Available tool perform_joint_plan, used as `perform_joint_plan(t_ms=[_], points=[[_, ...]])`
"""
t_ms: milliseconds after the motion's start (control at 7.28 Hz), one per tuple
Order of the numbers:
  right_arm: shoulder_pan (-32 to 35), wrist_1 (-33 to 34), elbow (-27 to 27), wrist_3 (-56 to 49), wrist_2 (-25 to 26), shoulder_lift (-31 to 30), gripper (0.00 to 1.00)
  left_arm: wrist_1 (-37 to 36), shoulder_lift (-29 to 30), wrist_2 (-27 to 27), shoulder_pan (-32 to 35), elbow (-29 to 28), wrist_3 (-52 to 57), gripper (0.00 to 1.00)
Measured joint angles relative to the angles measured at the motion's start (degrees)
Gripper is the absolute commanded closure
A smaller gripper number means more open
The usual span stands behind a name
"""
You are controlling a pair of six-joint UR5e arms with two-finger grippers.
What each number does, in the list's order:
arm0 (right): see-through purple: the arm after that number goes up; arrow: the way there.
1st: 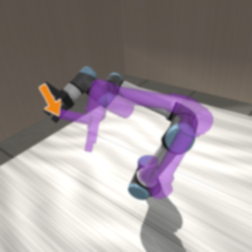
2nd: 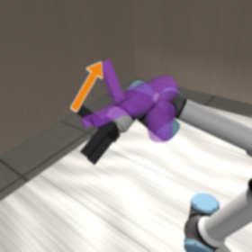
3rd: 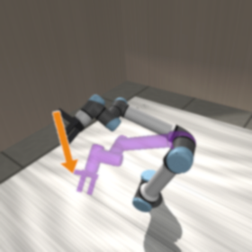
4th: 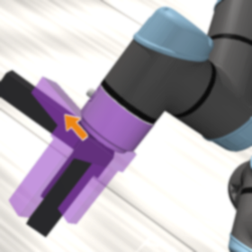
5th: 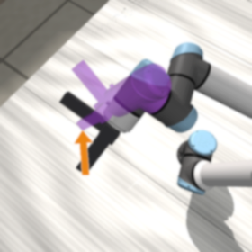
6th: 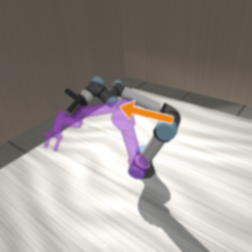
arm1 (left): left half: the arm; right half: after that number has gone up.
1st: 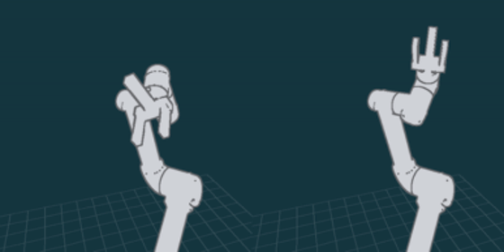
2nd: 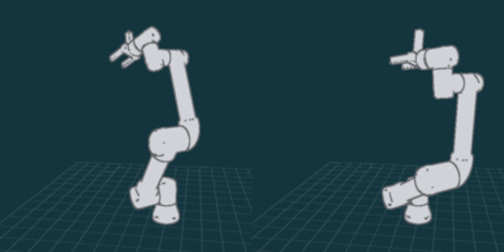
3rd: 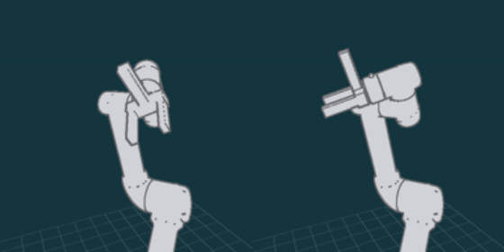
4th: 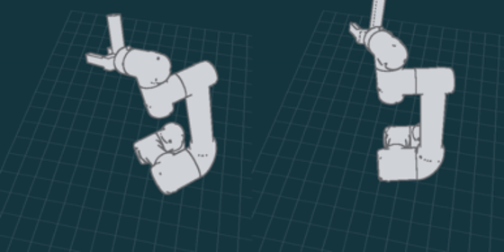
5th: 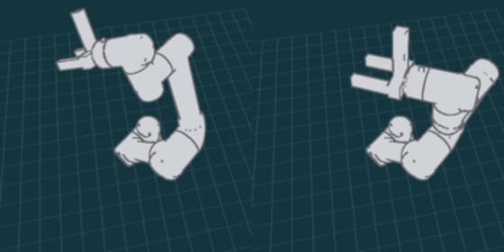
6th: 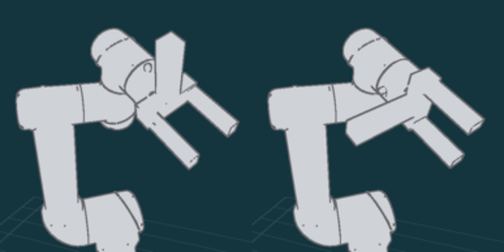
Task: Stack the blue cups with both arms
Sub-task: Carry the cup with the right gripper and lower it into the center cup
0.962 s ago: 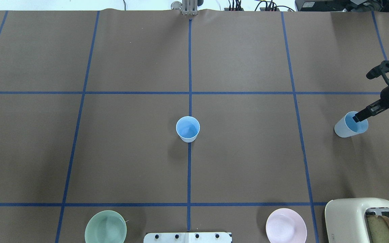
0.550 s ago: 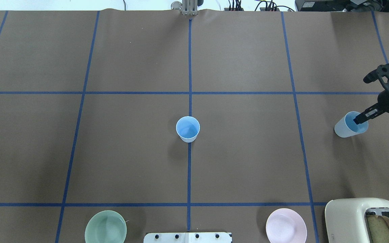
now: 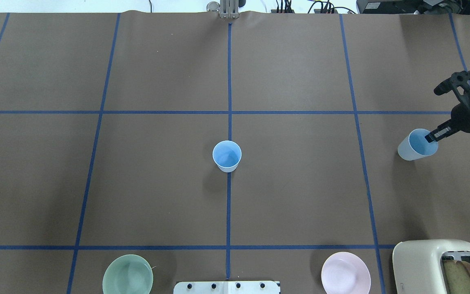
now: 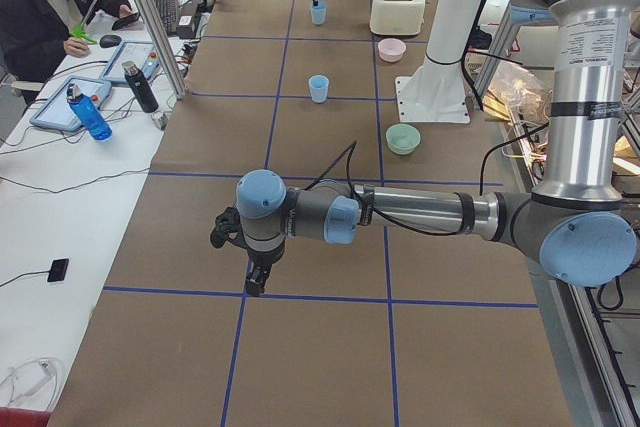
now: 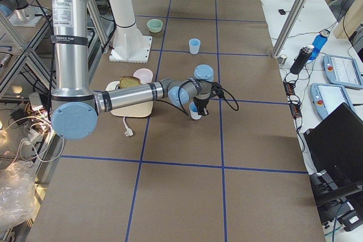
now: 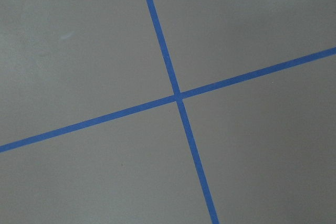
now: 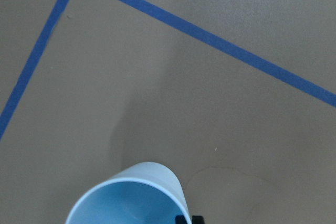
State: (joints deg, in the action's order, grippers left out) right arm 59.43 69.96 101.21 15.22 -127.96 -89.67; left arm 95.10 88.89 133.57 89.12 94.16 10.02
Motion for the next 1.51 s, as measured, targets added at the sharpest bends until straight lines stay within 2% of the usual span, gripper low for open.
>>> perform_joint_plan(t_ms=[137,412,687,1099,1237,1511], points=[[0.25,0.25,1.10,3.60,-0.49,2.58,1.00,-0.04,-0.74,0.19,0.00,0.06,-0.02,0.02],[-0.65,2.91,1.57,17.39,-2.18,12.50,1.00,-0.10,-2.66,0.35,0.00,0.47,-0.08,0.02],[-5.99,13.52,1.99,31.37,-1.14,26.34,1.00,-0.09,-3.67,0.37,0.00,1.06,-0.09,0.02],[-17.73,25.73,1.36,45.89,8.62,41.05,1.00,-0.09,-3.81,0.37,0.00,1.24,-0.09,0.02],[-21.87,29.66,0.63,48.87,12.96,44.64,1.00,-0.09,-3.82,0.37,0.00,1.26,-0.09,0.02],[-27.98,32.82,-2.39,53.28,19.79,47.87,1.00,-0.09,-3.82,0.37,0.00,1.26,-0.09,0.02]])
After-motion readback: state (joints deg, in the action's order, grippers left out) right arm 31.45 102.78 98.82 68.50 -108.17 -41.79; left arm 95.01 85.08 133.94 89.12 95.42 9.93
